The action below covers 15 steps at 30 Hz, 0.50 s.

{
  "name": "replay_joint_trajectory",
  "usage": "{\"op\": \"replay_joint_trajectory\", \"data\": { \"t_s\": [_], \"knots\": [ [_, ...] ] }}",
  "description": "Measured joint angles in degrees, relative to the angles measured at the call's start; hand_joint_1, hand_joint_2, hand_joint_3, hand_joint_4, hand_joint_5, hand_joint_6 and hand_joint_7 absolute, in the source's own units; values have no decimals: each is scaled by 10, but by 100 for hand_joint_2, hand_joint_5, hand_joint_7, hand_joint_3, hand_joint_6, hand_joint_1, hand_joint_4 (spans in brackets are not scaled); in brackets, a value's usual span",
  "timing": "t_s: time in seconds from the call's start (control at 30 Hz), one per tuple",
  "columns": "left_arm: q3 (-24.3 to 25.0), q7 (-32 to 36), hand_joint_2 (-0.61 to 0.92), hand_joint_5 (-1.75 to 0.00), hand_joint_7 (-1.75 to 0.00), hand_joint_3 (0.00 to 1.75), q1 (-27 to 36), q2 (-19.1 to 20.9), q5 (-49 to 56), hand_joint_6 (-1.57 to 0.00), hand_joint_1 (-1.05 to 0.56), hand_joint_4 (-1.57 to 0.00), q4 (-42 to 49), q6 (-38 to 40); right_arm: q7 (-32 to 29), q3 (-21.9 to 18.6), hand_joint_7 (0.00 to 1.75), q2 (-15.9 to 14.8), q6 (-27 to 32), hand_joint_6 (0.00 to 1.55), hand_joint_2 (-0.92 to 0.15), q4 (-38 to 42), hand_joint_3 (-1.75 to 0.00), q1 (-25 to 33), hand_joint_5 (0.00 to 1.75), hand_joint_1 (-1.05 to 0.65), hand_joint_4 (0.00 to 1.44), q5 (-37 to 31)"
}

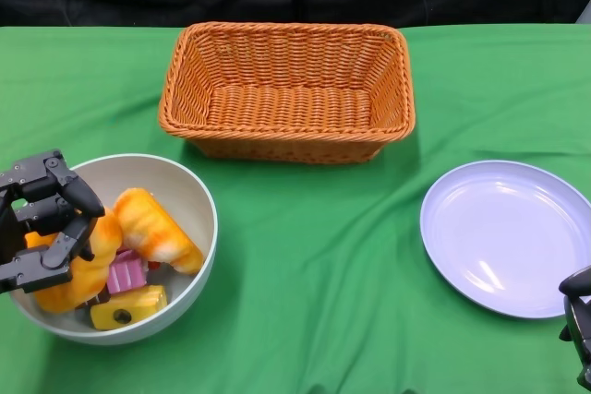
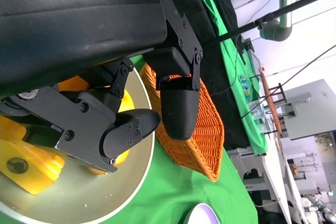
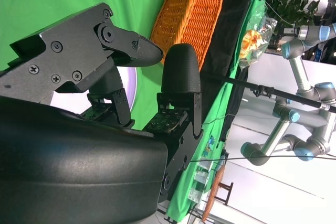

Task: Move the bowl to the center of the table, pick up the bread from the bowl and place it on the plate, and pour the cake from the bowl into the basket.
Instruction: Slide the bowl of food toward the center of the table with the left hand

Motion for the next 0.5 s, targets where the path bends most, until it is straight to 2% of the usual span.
{"op": "replay_joint_trajectory", "data": {
  "t_s": [0.5],
  "knots": [
    [0,0,67,-167,-137,90,-1,-1,10,-70,-8,-74,10,-9,2,-1,131,0,-7,63,-63,5,-83,0,165,-12,63,2]
  ]
}}
